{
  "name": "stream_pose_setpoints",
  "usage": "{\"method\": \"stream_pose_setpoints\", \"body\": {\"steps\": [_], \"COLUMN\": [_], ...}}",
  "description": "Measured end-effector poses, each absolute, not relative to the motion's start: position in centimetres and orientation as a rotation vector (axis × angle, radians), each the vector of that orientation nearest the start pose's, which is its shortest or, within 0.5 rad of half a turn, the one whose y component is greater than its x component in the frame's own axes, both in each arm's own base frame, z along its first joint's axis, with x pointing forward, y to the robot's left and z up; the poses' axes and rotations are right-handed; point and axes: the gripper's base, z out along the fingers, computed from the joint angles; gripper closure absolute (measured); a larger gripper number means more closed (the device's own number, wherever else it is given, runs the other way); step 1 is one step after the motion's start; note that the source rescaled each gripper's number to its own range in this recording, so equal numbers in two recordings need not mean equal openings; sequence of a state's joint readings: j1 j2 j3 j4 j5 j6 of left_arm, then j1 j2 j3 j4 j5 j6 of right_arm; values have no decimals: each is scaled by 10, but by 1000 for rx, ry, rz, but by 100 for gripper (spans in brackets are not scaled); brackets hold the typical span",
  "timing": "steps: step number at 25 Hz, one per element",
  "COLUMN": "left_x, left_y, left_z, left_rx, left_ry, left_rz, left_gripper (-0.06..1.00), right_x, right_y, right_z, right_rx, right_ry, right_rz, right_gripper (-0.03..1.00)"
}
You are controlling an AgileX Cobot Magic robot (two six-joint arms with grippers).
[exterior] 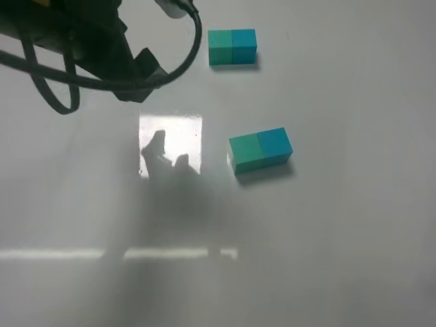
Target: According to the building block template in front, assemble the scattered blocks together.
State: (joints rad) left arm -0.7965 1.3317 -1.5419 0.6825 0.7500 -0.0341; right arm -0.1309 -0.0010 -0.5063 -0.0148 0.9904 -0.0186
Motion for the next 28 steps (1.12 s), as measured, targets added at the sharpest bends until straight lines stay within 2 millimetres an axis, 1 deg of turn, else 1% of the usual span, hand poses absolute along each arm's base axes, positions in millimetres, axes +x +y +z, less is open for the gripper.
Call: {"method": "stream_pose_setpoints", "body": {"steps": [2, 3, 5, 8, 11, 15, 17, 19, 22, 25, 28], "left_x": [218, 214, 206, 197, 188, 173, 163, 149, 126, 106, 89], "left_y": [-154, -146, -125, -89, -52, -12, -2, 8, 13, 11, 5], "left_z": [481, 482, 487, 492, 494, 495, 494, 492, 480, 458, 428], "left_rx": [777, 729, 625, 456, 262, 30, -42, -95, -109, -91, -55], "left_ry": [1719, 1759, 1829, 1932, 2030, 2113, 2135, 2133, 2143, 2177, 2237], "left_rz": [293, 318, 349, 394, 409, 333, 268, 257, 249, 181, 77], "left_gripper": [19, 19, 19, 20, 22, 24, 24, 24, 24, 24, 25], "right_x": [-3, -3, -3, -3, -3, -3, -3, -3, -3, -3, -3], "right_y": [-1, -1, -1, -1, -1, -1, -1, -1, -1, -1, -1], "right_z": [285, 285, 285, 285, 285, 285, 285, 285, 285, 285, 285], "right_rx": [111, 111, 111, 111, 111, 111, 111, 111, 111, 111, 111], "right_ry": [1965, 1965, 1965, 1965, 1965, 1965, 1965, 1965, 1965, 1965, 1965], "right_rz": [-115, -115, -115, -115, -115, -115, -115, -115, -115, -115, -115], "right_gripper": [91, 92, 89, 90, 90, 90, 90, 90, 90, 90, 90]}}
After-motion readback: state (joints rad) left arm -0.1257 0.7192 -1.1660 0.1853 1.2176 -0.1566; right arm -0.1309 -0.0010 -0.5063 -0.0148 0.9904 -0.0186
